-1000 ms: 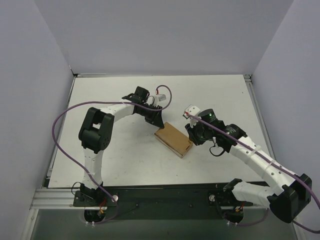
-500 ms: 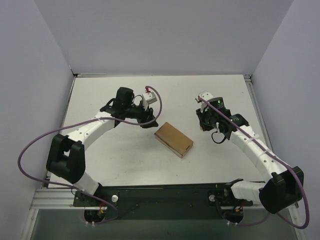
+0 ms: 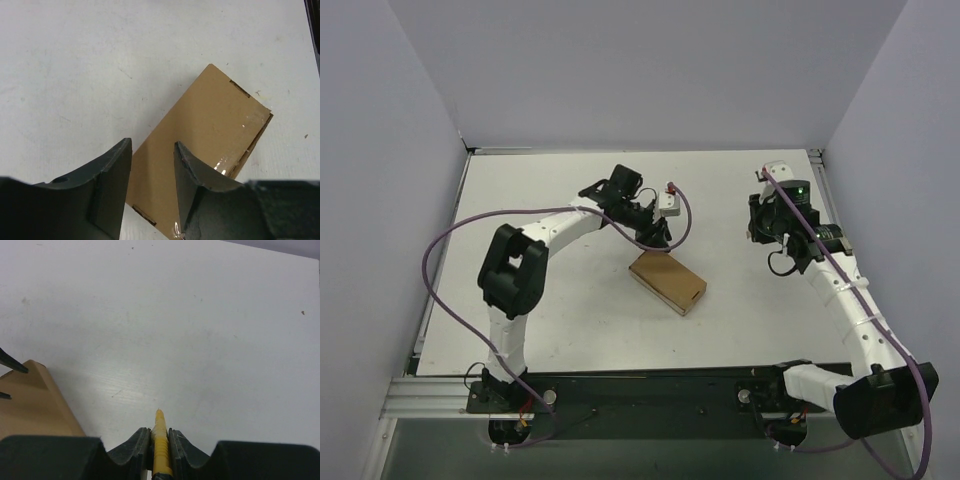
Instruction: Unpack the express box
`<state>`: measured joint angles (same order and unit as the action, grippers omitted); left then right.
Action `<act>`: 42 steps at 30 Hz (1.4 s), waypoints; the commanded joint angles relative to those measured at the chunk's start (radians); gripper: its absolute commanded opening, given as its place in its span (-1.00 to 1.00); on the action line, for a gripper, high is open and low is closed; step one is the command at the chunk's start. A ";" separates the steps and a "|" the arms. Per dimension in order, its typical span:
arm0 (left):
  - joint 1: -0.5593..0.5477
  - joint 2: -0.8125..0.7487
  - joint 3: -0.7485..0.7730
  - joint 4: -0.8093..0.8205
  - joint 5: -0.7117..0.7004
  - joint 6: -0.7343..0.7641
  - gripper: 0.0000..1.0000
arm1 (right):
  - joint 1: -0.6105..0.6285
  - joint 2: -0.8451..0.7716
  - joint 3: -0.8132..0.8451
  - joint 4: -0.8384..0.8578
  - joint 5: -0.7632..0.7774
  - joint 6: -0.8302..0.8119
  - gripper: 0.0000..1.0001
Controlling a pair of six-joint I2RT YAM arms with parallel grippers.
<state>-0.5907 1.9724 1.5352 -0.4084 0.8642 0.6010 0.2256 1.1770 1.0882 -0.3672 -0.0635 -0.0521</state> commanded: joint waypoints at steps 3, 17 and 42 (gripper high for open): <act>-0.017 0.158 0.227 -0.317 0.186 0.163 -0.14 | -0.083 -0.092 -0.011 -0.045 0.004 0.038 -1.00; -0.055 0.200 0.138 -0.083 0.122 0.039 -0.14 | -0.144 -0.145 -0.100 -0.052 -0.048 0.097 -1.00; 0.035 0.536 0.548 -0.297 0.144 -0.207 -0.31 | -0.186 -0.200 -0.179 -0.082 -0.075 0.121 -1.00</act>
<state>-0.6090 2.4691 2.0464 -0.6529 1.0061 0.4702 0.0460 0.9901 0.9165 -0.4389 -0.1238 0.0532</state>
